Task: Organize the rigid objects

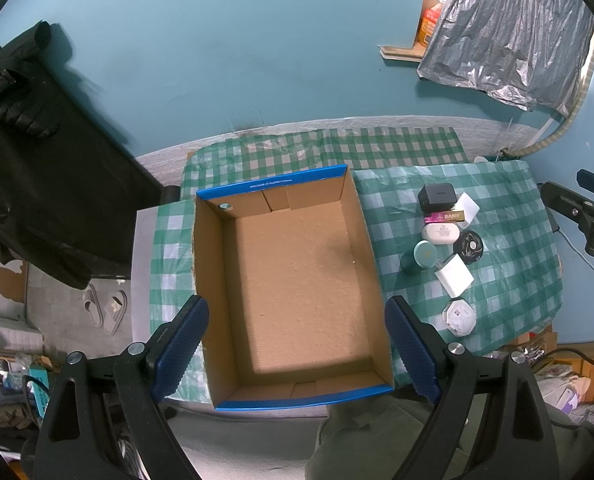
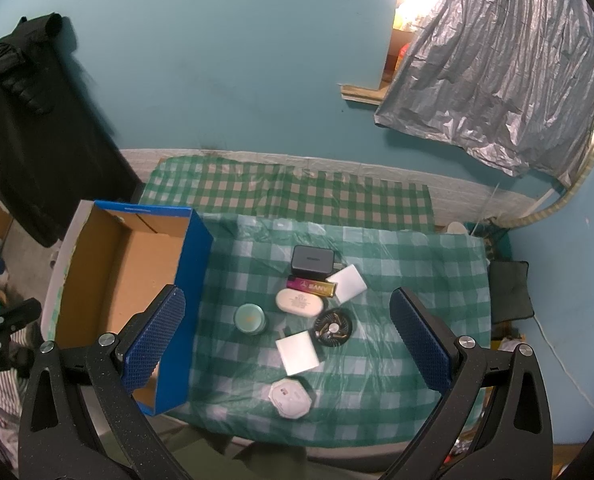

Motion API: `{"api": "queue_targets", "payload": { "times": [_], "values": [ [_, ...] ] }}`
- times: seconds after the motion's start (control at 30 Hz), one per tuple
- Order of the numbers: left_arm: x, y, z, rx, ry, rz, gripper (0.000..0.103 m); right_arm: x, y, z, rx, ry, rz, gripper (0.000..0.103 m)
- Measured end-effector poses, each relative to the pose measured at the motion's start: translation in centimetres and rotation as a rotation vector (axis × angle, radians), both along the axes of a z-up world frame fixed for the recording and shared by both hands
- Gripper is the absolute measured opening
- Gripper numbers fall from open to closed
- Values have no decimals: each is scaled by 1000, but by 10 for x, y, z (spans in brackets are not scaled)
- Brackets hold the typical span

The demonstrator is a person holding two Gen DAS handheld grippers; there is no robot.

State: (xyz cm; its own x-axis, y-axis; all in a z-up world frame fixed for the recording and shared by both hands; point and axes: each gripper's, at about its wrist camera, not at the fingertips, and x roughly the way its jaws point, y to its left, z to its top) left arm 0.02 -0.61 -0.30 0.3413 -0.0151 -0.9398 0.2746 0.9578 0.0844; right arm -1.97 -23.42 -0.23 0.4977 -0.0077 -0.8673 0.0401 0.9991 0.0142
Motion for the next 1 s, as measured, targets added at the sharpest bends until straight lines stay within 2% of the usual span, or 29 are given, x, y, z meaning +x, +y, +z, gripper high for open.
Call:
{"api": "queue_targets", "payload": {
  "times": [1.0],
  "values": [
    [-3,6,-4,6,4,1,91,-1,4,-2,0,8,3,102]
  ]
}}
